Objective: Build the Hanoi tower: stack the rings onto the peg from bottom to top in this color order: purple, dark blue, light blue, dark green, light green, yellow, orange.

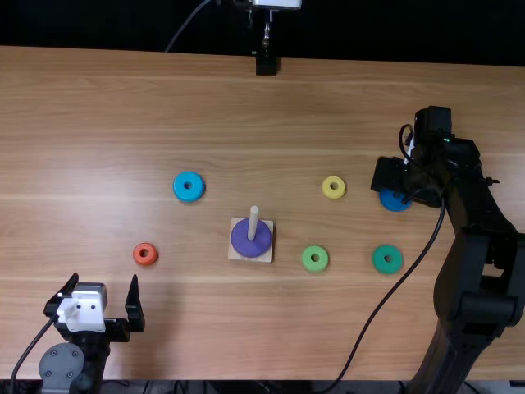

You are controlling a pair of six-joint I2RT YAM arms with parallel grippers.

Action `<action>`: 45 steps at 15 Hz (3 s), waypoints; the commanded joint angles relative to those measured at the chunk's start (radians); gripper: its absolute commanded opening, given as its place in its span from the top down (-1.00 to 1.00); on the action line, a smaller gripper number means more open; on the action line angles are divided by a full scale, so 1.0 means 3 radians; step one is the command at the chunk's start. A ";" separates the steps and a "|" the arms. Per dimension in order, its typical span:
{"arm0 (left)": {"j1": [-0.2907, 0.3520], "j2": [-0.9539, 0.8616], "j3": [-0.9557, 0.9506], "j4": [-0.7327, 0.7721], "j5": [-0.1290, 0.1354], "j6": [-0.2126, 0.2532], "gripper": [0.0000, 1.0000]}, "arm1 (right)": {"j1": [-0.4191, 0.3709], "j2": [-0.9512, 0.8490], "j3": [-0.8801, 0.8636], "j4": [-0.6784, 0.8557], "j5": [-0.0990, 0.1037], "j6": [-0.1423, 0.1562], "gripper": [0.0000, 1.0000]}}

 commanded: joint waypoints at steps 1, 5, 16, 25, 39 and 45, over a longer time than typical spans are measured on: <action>-0.0005 -0.0036 -0.0347 -0.0264 -0.0010 0.0029 -1.00 | -0.0043 0.0075 0.0076 -0.0026 0.0115 0.0017 -0.80; -0.0005 -0.0036 -0.0347 -0.0264 -0.0010 0.0035 -1.00 | -0.0043 0.0070 0.0066 -0.0032 0.0115 0.0023 -0.40; 0.0000 -0.0036 -0.0347 -0.0264 -0.0010 0.0035 -1.00 | 0.0008 -0.0416 0.0040 -0.0032 0.0115 -0.0038 0.91; 0.0000 -0.0036 -0.0347 -0.0264 -0.0010 0.0029 -1.00 | 0.0673 -0.1101 0.0163 -0.1155 0.0091 -0.0100 0.89; -0.0005 -0.0036 -0.0347 -0.0264 -0.0010 0.0029 -1.00 | 0.2212 -0.1244 0.1359 -0.1989 0.0029 0.0005 1.00; 0.0000 -0.0036 -0.0347 -0.0264 -0.0010 0.0029 -1.00 | 0.2411 -0.0896 0.1533 -0.1964 0.0023 0.0041 1.00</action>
